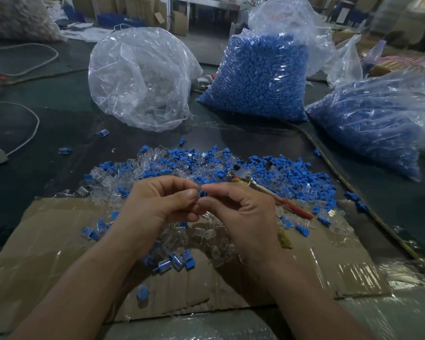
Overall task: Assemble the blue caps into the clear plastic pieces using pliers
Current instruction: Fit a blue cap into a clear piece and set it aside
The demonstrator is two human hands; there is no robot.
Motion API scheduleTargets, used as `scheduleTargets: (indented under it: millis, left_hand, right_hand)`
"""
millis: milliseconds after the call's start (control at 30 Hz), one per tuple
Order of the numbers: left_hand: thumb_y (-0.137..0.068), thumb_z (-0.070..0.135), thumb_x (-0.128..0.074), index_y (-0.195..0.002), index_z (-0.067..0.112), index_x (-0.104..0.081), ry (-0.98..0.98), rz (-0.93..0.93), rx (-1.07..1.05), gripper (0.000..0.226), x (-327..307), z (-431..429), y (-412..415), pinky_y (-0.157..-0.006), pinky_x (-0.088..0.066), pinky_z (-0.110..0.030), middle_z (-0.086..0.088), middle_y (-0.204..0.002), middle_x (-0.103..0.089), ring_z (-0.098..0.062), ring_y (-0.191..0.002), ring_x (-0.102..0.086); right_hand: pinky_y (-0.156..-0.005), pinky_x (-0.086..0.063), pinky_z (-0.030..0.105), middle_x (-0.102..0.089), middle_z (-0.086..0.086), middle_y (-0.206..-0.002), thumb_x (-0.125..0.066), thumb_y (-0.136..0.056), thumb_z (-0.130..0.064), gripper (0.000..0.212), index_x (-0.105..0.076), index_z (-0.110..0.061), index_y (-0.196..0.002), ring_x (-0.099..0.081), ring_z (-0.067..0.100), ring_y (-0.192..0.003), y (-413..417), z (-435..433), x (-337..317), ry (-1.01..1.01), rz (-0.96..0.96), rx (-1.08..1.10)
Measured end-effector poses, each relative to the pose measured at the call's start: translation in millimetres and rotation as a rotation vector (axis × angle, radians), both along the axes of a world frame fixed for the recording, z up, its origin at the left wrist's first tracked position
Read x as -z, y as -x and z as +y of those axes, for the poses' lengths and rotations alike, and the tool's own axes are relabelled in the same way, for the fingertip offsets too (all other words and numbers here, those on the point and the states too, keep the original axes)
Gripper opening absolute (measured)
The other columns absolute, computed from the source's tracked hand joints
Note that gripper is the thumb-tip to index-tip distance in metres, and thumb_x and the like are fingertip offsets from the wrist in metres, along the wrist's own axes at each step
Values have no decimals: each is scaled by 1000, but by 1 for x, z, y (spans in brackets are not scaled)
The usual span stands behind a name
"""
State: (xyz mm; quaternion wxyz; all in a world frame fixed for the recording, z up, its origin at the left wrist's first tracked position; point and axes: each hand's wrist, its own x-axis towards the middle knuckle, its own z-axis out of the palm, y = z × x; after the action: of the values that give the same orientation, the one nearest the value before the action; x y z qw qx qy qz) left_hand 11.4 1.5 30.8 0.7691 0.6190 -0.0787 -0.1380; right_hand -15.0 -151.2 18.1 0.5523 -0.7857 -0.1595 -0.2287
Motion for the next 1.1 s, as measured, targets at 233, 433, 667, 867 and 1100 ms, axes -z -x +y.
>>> scheduleTargets:
  millis: [233, 433, 667, 867, 1100]
  left_hand:
    - [-64, 13, -62, -65, 11, -71, -28, 3, 35, 9, -1, 0, 1, -50, -52, -22, -15, -67, -69, -22, -58, -67]
    - [-59, 13, -66, -64, 14, -72, -45, 16, 60, 8, -6, 2, 3, -47, -51, -20, -13, -67, -70, -21, -57, -67]
    - [-54, 9, -67, -59, 15, -71, -69, 20, 43, 9, -7, 3, 2, -46, -51, -20, -12, -63, -68, -21, -54, -67]
    - [-53, 10, -67, -57, 14, -70, -91, 13, 27, 6, -8, 1, 2, -44, -50, -19, -10, -59, -67, -19, -50, -65]
    - [-59, 4, -67, -58, 10, -66, -92, 53, -8, 5, -8, 3, 2, -40, -47, -19, -12, -57, -65, -18, -45, -62]
  right_hand:
    - [-67, -50, 10, -65, -29, -81, -71, -74, -10, 44, -57, -33, -108, -65, -2, -77, -2, 0, -1, -43, 9, -75]
    - [-68, -51, 13, -66, -27, -81, -71, -74, -13, 35, -61, -24, -105, -66, 1, -78, -3, -2, 0, -48, 58, -117]
    - [-68, -52, 16, -69, -19, -81, -72, -72, -15, 29, -66, -25, -98, -67, 5, -78, -2, -2, 1, -87, 107, -146]
    - [-69, -52, 16, -70, -18, -82, -72, -73, -11, 24, -70, -26, -91, -68, 5, -79, -2, -2, 1, -88, 144, -183]
    - [-73, -52, 17, -70, -15, -85, -70, -72, 1, 38, -68, -32, -91, -67, 7, -84, -5, -4, 2, -129, 212, -226]
